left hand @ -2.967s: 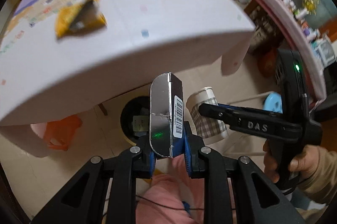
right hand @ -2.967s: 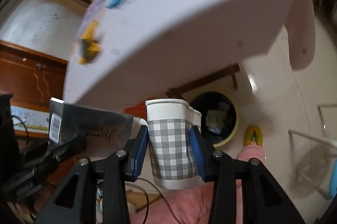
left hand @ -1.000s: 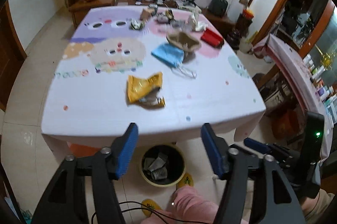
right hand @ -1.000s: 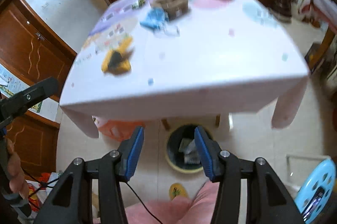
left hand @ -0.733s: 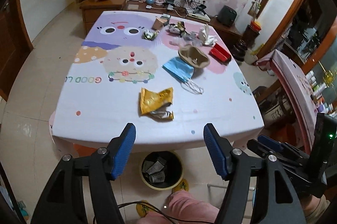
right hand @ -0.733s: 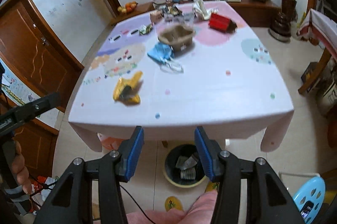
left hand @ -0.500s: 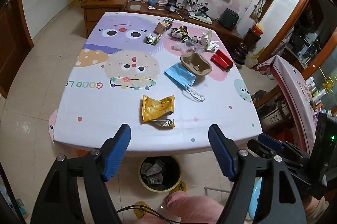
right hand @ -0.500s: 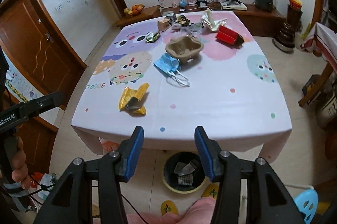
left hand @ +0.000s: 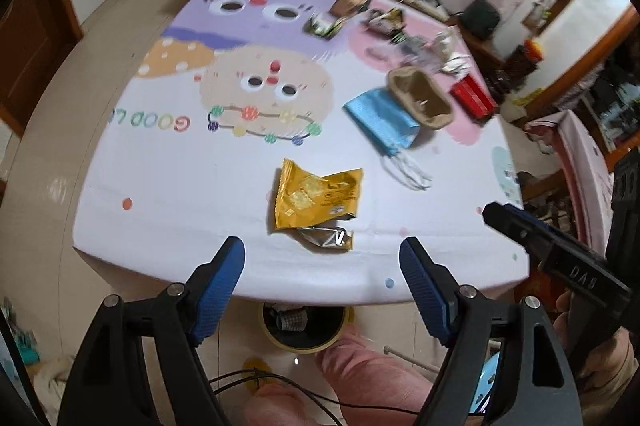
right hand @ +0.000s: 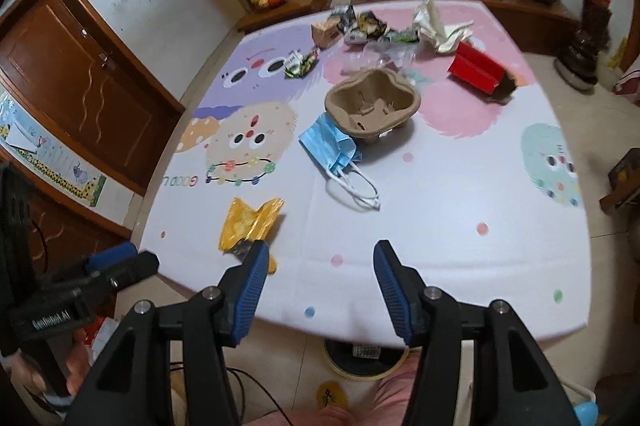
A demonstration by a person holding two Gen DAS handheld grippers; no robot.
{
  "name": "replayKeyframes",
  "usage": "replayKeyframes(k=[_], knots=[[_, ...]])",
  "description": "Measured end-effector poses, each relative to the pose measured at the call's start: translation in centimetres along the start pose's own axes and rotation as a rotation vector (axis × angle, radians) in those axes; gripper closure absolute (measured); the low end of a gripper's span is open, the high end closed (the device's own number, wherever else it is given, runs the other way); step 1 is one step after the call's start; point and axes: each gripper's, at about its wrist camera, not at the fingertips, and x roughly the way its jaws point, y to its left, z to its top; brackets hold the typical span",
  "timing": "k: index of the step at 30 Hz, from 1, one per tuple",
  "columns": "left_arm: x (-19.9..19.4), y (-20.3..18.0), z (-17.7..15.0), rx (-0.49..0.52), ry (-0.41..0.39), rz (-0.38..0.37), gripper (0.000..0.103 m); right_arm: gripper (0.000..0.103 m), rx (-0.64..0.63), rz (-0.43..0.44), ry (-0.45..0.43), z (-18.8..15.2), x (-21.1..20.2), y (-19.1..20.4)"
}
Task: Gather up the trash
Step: 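Grasp the yellow snack wrapper with the left tool while the right tool grasps the blue mask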
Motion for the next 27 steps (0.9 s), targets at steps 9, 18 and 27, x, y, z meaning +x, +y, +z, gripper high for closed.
replayKeyframes(k=[9,18,27], knots=[[5.7,0.5,1.7,-0.127,0.06,0.021,0.025,0.048,-0.027,0.045,0.081,4.5,6.5,-2.7],[7.3,-0.4,2.7,-0.092,0.059,0.074,0.002,0.048,0.003,0.063,0.091,7.4,11.8,-3.3],[9.5,-0.5,3.0,-0.105,0.087,0.118,0.001,0.049,-0.049,0.006,0.046,8.0,14.7,-2.9]])
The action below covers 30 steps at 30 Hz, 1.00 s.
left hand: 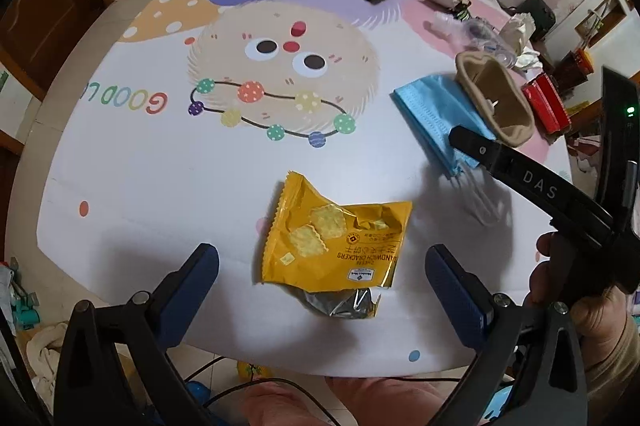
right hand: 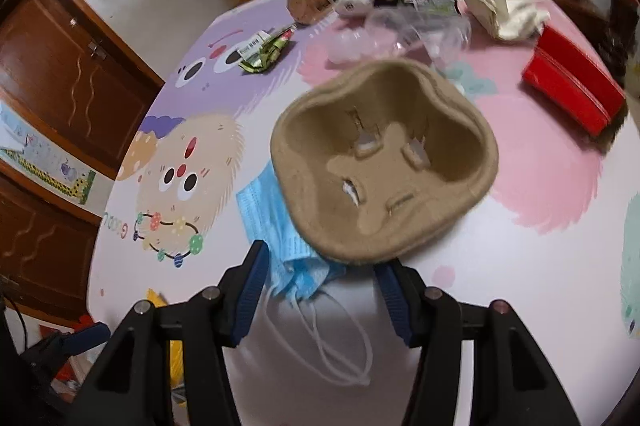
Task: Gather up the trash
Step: 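Grasp the yellow snack wrapper with the left tool while the right tool grasps the blue mask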
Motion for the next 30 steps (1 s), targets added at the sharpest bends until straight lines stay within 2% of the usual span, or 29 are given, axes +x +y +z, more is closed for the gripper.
replayKeyframes(k=[2,4,5,10,13,17,19,21,25,26,27,30], knots=[[0.7,-0.3,0.0,0.0,0.012,0.018,0.001,0.054,-0.044,-0.027,-0.012,0.0,0.2,0.4],[1.4,-0.4,0.0,-0.003,0.025,0.034,0.001,0.081,-0.084,-0.06,-0.017,-0.1,0.3,0.7],[1.8,-0.4,0.0,-0.008,0.031,0.039,0.001,0.085,-0.104,-0.066,-0.01,-0.1,0.3,0.8],[3.3,0.0,0.2,-0.05,0.061,0.063,0.001,0.091,-0.147,-0.041,0.006,-0.7,-0.1,0.5],[3.8,0.4,0.3,-0.082,0.076,0.055,0.005,0.093,-0.167,-0.033,0.017,-1.2,-0.4,0.5],[3.9,0.4,0.4,-0.07,0.062,0.092,0.01,0.093,-0.174,-0.017,0.041,-1.8,-0.5,0.5],[3.8,0.2,0.5,-0.051,0.046,0.115,0.023,0.093,-0.184,-0.023,0.052,-1.9,-0.6,0.7],[3.5,0.0,0.5,-0.029,0.035,0.123,0.042,0.094,-0.189,-0.029,0.058,-1.9,-0.6,0.8],[2.9,0.5,0.9,-0.037,0.035,0.08,0.061,0.094,-0.19,-0.049,0.071,-1.8,-0.4,1.1],[2.6,0.7,0.9,-0.044,0.034,0.068,0.069,0.094,-0.191,-0.058,0.075,-1.8,-0.4,1.2],[2.5,0.9,1.0,-0.049,0.037,0.062,0.082,0.094,-0.192,-0.063,0.079,-1.7,-0.3,1.3],[2.0,1.4,1.1,-0.064,0.041,0.038,0.086,0.097,-0.196,-0.084,0.088,-1.7,-0.2,1.7]])
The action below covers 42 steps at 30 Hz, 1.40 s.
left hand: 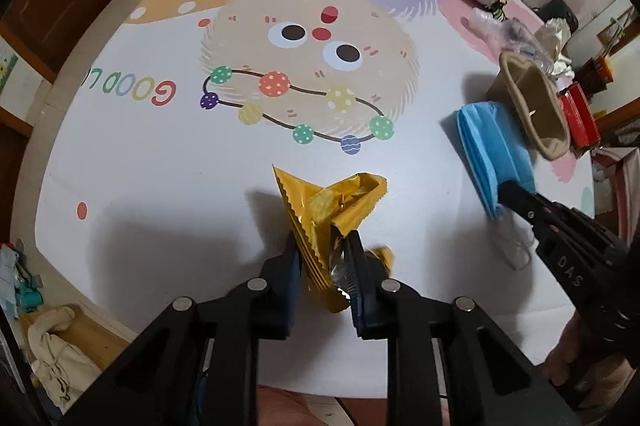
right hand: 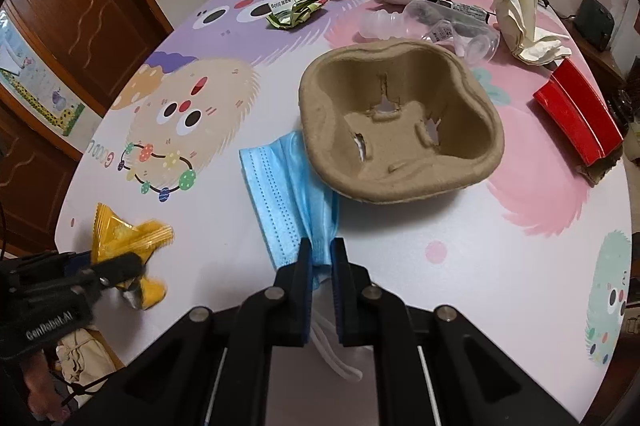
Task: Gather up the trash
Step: 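Grasp the yellow snack wrapper with the left tool while the right tool grasps the blue mask, then carry the wrapper and mask down over the trash bin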
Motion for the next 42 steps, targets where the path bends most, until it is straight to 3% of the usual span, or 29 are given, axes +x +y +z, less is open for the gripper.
replayKeyframes(k=[6,13,31,36,42], knots=[[-2.2,1.2,0.0,0.006,-0.018,-0.03,0.091,0.099,0.035,0.01,0.015,0.1,-0.6,0.4],[-6.2,2.2,-0.9,0.058,-0.052,-0.074,0.094,0.1,0.052,0.025,-0.023,-0.9,-4.2,2.4],[-16.6,4.0,-6.5,0.325,-0.157,-0.219,0.095,0.1,0.191,0.025,-0.143,-8.3,-14.5,8.0],[-17.3,4.4,-9.0,0.398,-0.138,-0.248,0.095,0.1,0.252,-0.001,-0.164,-11.3,-16.0,9.4],[-15.8,4.4,-12.0,0.432,-0.066,-0.266,0.095,0.1,0.307,-0.015,-0.119,-15.4,-15.9,10.5]])
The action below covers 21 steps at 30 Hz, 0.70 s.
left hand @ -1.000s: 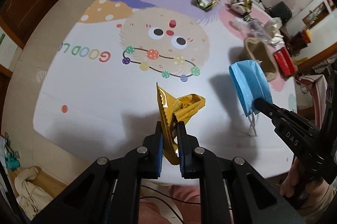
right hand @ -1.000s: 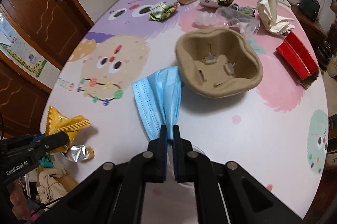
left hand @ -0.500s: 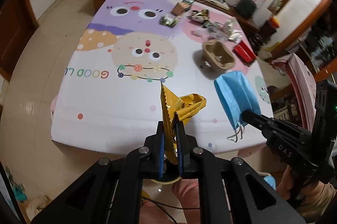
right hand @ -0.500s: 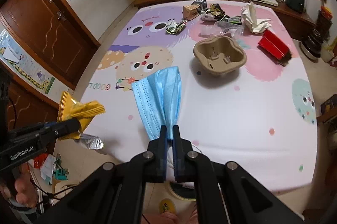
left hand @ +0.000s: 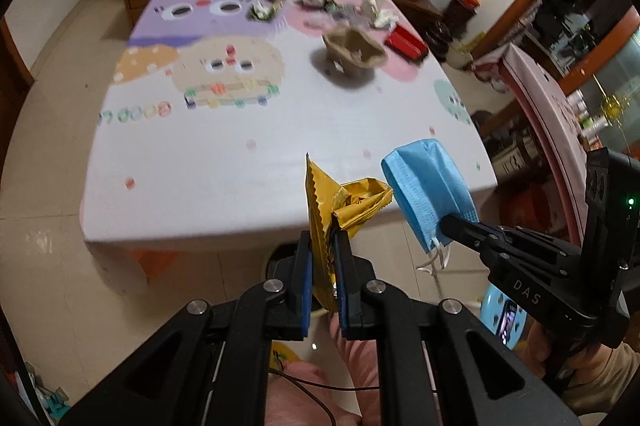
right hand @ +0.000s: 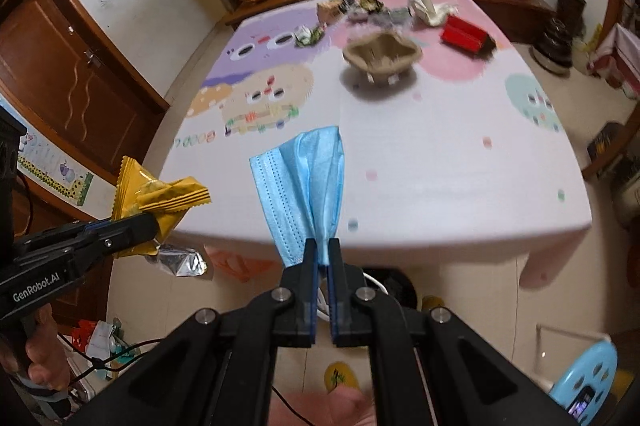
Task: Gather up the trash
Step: 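Carry the wrapper and mask down over the trash bin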
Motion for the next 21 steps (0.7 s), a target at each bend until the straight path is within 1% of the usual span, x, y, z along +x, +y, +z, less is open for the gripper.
replayKeyframes(k=[6,11,14,17,21], knots=[[2.4,-0.7,-2.3,-0.007,0.073,0.011,0.095,0.1,0.032,-0.011,0.053,-2.8,0.6,-1.0],[4.9,-1.5,-4.5,-0.023,0.127,0.035,0.095,0.1,0.047,-0.012,0.105,-4.8,2.3,-2.3],[7.4,-2.0,-6.1,-0.031,0.165,0.054,0.095,0.099,0.068,0.0,0.146,-6.4,3.9,-3.4],[11.2,-2.1,-8.2,-0.066,0.223,0.076,0.095,0.099,0.096,0.01,0.199,-8.5,6.5,-4.8],[16.4,-1.5,-10.6,-0.125,0.276,0.092,0.095,0.099,0.141,0.015,0.296,-11.8,11.3,-7.4]])
